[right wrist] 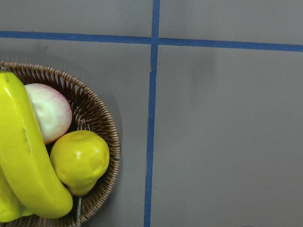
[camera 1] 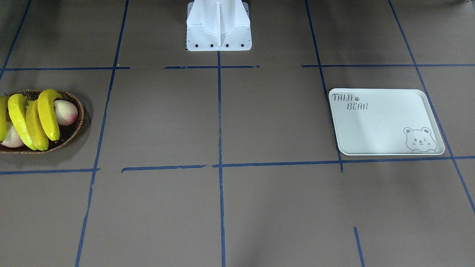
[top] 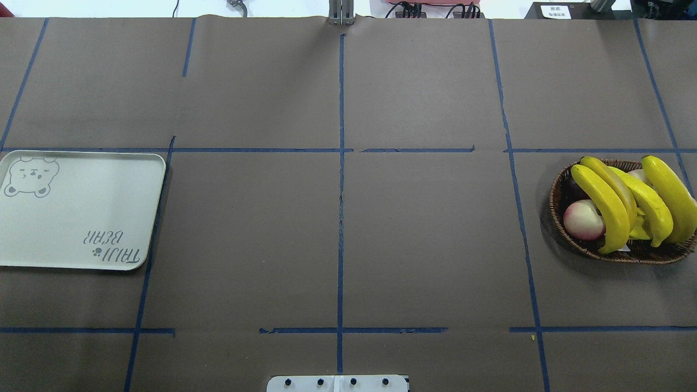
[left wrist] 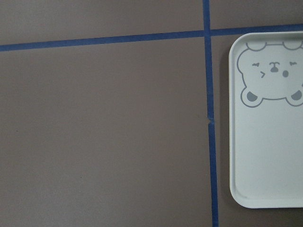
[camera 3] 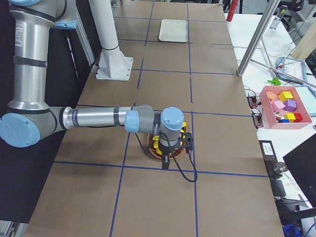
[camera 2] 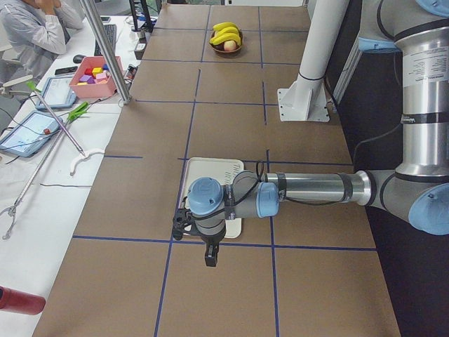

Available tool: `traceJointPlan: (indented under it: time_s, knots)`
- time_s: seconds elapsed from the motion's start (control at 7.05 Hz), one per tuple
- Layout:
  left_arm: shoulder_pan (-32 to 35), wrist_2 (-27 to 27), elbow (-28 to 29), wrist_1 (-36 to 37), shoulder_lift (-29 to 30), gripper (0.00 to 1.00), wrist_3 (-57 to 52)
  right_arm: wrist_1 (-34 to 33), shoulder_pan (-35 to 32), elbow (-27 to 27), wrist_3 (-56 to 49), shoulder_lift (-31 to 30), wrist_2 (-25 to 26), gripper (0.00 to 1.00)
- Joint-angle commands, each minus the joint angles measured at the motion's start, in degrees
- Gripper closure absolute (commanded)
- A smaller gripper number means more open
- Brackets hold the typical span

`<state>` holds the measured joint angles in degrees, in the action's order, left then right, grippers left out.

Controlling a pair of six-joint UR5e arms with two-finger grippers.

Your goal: Transfer all bananas from basket to plate

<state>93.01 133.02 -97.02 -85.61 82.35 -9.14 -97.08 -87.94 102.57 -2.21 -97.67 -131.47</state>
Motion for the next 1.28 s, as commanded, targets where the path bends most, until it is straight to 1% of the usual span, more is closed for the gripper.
traceJointPlan:
  time_s: [0.0, 0.14, 0.28, 0.43, 0.57, 0.85, 0.99, 1.14]
  knots:
    - [-0.02, -0.04, 0.16, -0.26, 0.0, 0.0, -0.17, 0.13, -0.04, 0.52, 0.88, 0.2, -0.37, 0.0]
    - [-0.02, -0.04, 0.16, -0.44, 0.0, 0.0, -0.18, 2.48, 0.05, 0.7, 0.71, 0.98, -0.37, 0.0]
    - [-0.02, -0.04, 0.25, -0.53, 0.0, 0.0, -0.18, 10.77, 0.48, 0.61, 0.89, 0.99, -0.8, 0.0]
    - [-0.02, -0.04, 0.25, -0.53, 0.0, 0.0, -0.18, 15.47, 3.36, 0.61, 2.45, 0.99, -1.85, 0.0]
    - [-0.02, -0.04, 0.25, -0.53, 0.0, 0.0, -0.18, 16.12, 8.26, 0.87, 8.39, 1.34, -1.69, 0.0]
    - [-0.02, -0.04, 0.25, -0.53, 0.0, 0.0, -0.18, 26.37, 13.38, 0.17, 15.88, 0.64, -0.9, 0.0]
    - [-0.02, -0.04, 0.25, -0.53, 0.0, 0.0, -0.18, 27.02, 17.32, 0.26, 19.48, 0.9, 0.15, 0.0]
    - [-0.02, -0.04, 0.25, -0.53, 0.0, 0.0, -0.18, 26.94, 19.62, 0.08, 19.61, 0.81, 3.64, 0.0]
